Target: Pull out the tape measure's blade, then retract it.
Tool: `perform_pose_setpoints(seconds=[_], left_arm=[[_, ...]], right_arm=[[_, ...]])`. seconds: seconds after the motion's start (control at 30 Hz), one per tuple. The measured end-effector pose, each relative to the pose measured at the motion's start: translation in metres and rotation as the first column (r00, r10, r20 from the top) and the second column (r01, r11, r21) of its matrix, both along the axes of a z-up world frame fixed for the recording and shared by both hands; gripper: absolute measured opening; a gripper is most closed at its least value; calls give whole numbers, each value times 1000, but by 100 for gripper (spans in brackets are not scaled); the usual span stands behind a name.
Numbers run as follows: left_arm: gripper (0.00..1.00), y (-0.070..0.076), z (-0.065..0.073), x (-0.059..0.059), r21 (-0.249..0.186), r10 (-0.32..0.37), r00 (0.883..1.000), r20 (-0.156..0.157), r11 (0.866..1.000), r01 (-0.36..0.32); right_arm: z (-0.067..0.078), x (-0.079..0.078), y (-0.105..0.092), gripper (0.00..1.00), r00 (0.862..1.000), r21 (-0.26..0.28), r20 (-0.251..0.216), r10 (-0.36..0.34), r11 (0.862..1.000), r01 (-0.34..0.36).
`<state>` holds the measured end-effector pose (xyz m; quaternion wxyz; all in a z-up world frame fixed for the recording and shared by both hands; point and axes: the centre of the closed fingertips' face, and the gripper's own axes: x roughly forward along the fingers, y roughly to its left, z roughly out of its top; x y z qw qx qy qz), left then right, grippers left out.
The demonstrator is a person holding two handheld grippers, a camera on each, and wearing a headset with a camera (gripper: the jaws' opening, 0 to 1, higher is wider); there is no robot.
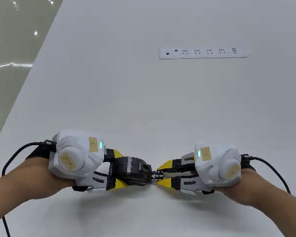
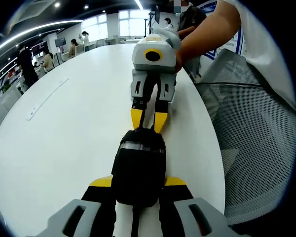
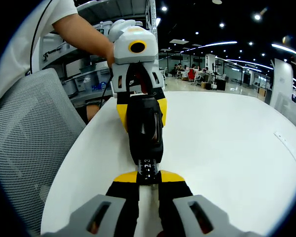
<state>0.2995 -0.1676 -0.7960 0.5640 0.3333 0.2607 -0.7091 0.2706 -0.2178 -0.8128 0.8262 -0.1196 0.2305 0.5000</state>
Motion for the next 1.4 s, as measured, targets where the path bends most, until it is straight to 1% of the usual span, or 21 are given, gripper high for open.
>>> perform_pose_setpoints(seconds=[0.13, 0.2, 0.43, 0.6, 0.83, 1.13, 1.4], left_arm=[[30, 1, 0, 0, 0, -2, 1000, 1, 1000, 2], [30, 0, 0, 1, -2, 3, 1000, -5, 1000, -3], [30, 0, 0, 1, -4, -4, 1000, -6, 1000, 4], [30, 0, 0, 1, -3, -3, 1000, -9, 1000, 3], [30, 0, 0, 0, 0, -8, 1000, -7, 1000, 8], [30, -1, 0, 1, 3, -2, 1000, -10, 1000, 2], [30, -1, 0, 0, 2, -9, 1000, -2, 1000, 9]], right_arm=[[3, -3, -8, 12, 1000, -11, 2, 2, 1000, -2], [4, -5, -11, 12, 1000, -13, 1, 1, 1000, -1], [4, -10, -17, 12, 1000, -21, -2, -4, 1000, 4], [4, -12, -25, 12, 1000, -32, -3, -9, 999, 9], [5, -19, -38, 12, 1000, -44, -9, -23, 999, 23], [5, -28, -62, 12, 998, -62, -23, -61, 996, 60], [6, -38, -79, 12, 996, -76, -31, -87, 994, 84]])
